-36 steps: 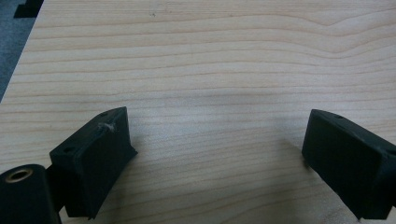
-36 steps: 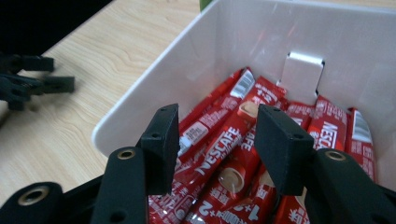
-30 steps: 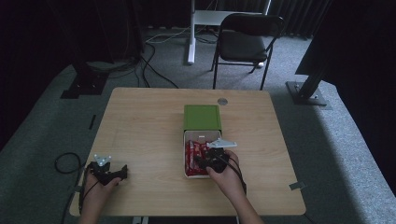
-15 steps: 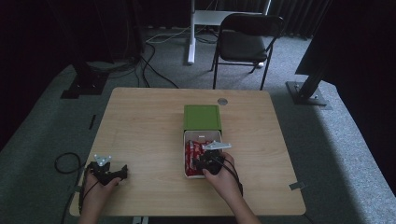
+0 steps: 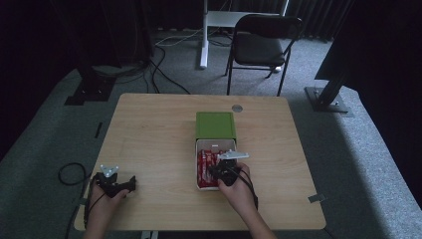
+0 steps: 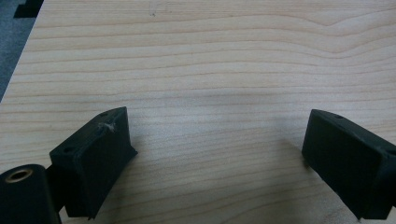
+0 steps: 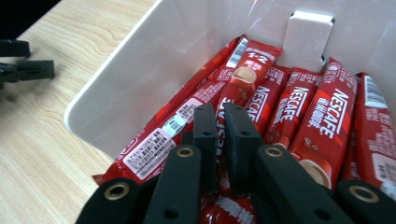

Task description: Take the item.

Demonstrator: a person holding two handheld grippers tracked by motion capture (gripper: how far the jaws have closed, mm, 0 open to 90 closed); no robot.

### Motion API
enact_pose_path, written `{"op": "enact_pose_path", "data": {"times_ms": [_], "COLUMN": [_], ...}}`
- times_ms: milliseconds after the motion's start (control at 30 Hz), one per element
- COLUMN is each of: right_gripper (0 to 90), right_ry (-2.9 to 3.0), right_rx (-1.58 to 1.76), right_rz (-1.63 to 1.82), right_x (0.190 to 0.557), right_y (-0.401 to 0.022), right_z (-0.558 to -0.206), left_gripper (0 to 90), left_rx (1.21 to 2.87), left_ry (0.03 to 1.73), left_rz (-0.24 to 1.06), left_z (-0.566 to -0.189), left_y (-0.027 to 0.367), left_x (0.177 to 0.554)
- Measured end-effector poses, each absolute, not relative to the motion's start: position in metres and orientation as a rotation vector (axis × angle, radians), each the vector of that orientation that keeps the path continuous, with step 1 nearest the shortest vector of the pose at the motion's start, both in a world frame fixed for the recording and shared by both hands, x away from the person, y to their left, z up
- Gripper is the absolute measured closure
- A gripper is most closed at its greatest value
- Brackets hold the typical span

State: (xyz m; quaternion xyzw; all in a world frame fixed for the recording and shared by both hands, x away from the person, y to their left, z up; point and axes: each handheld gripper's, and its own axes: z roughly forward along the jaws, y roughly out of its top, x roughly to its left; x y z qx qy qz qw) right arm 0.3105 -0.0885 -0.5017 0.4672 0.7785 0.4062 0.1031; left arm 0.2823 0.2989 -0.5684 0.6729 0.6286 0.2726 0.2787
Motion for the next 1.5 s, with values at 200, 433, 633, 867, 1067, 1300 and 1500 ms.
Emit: {"op": "enact_pose_path", "data": {"times_ms": [200,433,633,867,1067,1300,1500], "right_gripper": [85.0,85.2,85.2,85.2,85.2,85.1,84.9], "right_ry": [2.281,2.281,2.265,2.223,2.146,2.061,2.009], "right_rx": [1.355,1.328,1.321,1.276,1.245,1.258,1.288], "right_rz": [1.251,1.313,1.384,1.445,1.513,1.517,1.505], "right_x": [0.308,0.303,0.298,0.292,0.291,0.296,0.301], "right_y": [-0.094,-0.102,-0.111,-0.119,-0.125,-0.139,-0.153], "right_z": [-0.492,-0.483,-0.472,-0.456,-0.446,-0.44,-0.439], "left_gripper": [8.9,8.9,8.9,8.9,8.9,8.9,8.9], "left_rx": [1.806,1.805,1.806,1.806,1.806,1.806,1.804], "left_ry": [1.687,1.687,1.687,1.687,1.688,1.687,1.687], "left_rz": [0.731,0.731,0.731,0.731,0.731,0.731,0.732], "left_z": [-0.568,-0.568,-0.568,-0.568,-0.568,-0.568,-0.568], "left_y": [0.299,0.299,0.299,0.299,0.299,0.299,0.299], "left_x": [0.282,0.282,0.282,0.282,0.282,0.282,0.282]}}
